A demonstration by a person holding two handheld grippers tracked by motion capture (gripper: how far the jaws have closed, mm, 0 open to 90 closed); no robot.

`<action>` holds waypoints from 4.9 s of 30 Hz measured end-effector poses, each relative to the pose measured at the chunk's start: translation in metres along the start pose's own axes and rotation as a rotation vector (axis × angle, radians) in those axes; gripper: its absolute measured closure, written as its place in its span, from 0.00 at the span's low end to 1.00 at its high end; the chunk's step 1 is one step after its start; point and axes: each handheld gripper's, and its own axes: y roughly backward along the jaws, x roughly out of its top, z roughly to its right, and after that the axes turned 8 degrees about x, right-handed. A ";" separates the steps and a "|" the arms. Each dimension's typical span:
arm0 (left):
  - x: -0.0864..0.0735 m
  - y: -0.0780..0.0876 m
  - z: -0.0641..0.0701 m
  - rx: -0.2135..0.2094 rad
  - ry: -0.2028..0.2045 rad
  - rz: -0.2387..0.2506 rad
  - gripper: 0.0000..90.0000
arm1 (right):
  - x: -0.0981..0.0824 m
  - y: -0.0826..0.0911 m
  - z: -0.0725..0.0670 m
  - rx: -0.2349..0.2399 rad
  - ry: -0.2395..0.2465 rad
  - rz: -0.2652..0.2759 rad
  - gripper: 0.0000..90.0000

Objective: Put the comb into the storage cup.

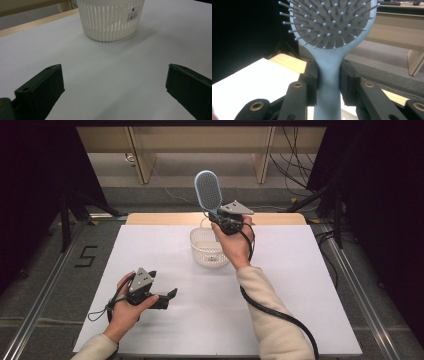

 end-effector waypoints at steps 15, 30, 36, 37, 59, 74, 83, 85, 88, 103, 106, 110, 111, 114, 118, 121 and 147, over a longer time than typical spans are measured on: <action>0.000 0.000 0.000 -0.003 0.000 -0.004 0.01 | -0.005 -0.004 0.002 -0.008 -0.002 -0.009 0.78; 0.000 0.000 0.000 -0.003 -0.001 -0.005 0.01 | -0.012 -0.011 0.002 -0.006 -0.008 -0.035 0.78; 0.000 -0.001 0.000 -0.003 -0.002 -0.005 0.01 | -0.013 -0.011 0.003 -0.008 -0.007 -0.043 0.78; 0.000 -0.001 0.000 -0.003 -0.002 -0.005 0.01 | -0.014 -0.012 0.003 -0.006 -0.009 -0.043 0.78; 0.000 0.000 0.000 -0.001 -0.004 -0.002 0.01 | -0.023 -0.017 0.001 0.005 -0.002 -0.088 0.78; 0.000 0.000 0.000 0.000 -0.006 -0.002 0.01 | -0.029 -0.019 0.001 0.009 -0.001 -0.110 0.78; 0.000 0.000 0.000 0.000 -0.007 -0.002 0.01 | -0.033 -0.021 0.000 0.014 -0.001 -0.125 0.78; 0.000 0.000 0.000 0.000 -0.007 -0.002 0.01 | -0.033 -0.020 0.001 0.014 -0.001 -0.127 0.78; 0.000 0.000 0.000 0.001 -0.007 -0.002 0.01 | -0.034 -0.021 0.000 0.015 -0.002 -0.133 0.78; 0.000 0.000 0.000 0.001 -0.007 -0.002 0.01 | -0.039 -0.024 0.000 0.018 0.001 -0.151 0.78; 0.000 0.000 0.000 0.000 -0.006 -0.001 0.01 | -0.040 -0.024 0.000 0.018 0.001 -0.153 0.78; 0.000 -0.001 0.000 0.000 -0.006 -0.001 0.01 | -0.040 -0.024 0.000 0.018 0.003 -0.157 0.78; 0.000 -0.001 0.000 0.000 -0.006 -0.001 0.01 | -0.040 -0.024 0.000 0.018 0.003 -0.157 0.78; 0.000 0.000 0.000 0.001 -0.005 -0.002 0.01 | -0.040 -0.024 0.000 0.019 0.004 -0.159 0.78; 0.000 -0.001 0.000 0.000 -0.005 -0.001 0.01 | -0.041 -0.024 0.000 0.020 0.004 -0.160 0.78; 0.000 0.000 0.000 0.001 -0.006 -0.002 0.01 | -0.041 -0.024 0.000 0.021 0.004 -0.160 0.78; 0.000 -0.001 0.001 -0.002 -0.010 -0.003 0.01 | -0.047 -0.020 -0.003 0.031 0.024 -0.200 0.77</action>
